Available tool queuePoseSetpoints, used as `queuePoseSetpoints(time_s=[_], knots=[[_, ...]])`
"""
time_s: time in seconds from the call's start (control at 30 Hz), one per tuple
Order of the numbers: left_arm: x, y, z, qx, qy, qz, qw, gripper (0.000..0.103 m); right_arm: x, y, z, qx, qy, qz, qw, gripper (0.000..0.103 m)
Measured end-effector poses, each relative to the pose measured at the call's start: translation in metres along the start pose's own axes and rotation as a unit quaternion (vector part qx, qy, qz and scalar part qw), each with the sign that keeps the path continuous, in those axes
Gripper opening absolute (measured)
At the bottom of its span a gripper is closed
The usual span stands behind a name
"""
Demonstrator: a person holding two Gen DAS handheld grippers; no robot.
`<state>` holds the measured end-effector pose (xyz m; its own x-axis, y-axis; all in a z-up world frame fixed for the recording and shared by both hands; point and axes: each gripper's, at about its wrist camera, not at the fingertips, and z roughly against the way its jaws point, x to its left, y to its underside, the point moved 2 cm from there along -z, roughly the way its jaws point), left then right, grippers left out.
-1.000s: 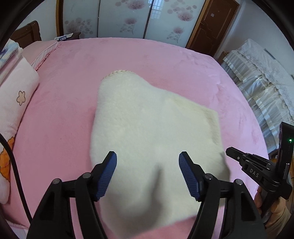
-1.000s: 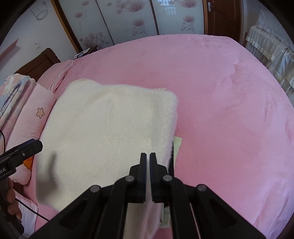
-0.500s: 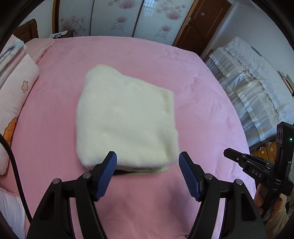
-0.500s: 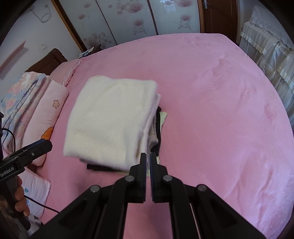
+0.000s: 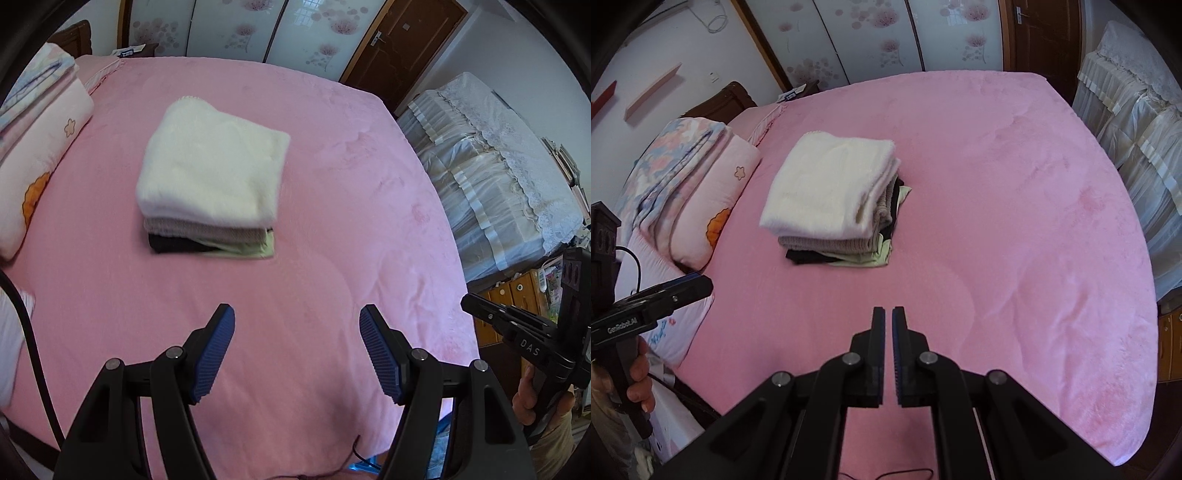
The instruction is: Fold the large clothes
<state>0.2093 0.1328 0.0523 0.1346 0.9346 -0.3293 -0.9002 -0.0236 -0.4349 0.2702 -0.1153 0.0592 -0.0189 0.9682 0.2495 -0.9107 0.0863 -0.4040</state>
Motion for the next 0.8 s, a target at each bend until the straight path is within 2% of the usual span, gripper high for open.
queuePoseSetpoints(time_s=[0.33,0.53,0.63,0.8], knots=[[-0.063,0.102,0.029,0.011,-0.006,0.006,0.9999,0.069,-0.031,0.101,0.066,0.037,-0.007,0.022,0.999,0.004],[-0.095,0.147,0.033,0.014,-0.034,-0.022,0.9991,0.069,-0.04,0.154,0.064,0.069,-0.009,0.029,0.997,0.004],[-0.105,0.168,0.027,0.016,-0.059,-0.038,0.9974,0.069,-0.042,0.176,0.056,0.066,0.006,0.031,0.997,0.004],[-0.116,0.198,0.02,0.002,-0.09,-0.038,0.9952,0.069,-0.044,0.199,0.053,0.029,0.038,0.021,0.999,0.004]])
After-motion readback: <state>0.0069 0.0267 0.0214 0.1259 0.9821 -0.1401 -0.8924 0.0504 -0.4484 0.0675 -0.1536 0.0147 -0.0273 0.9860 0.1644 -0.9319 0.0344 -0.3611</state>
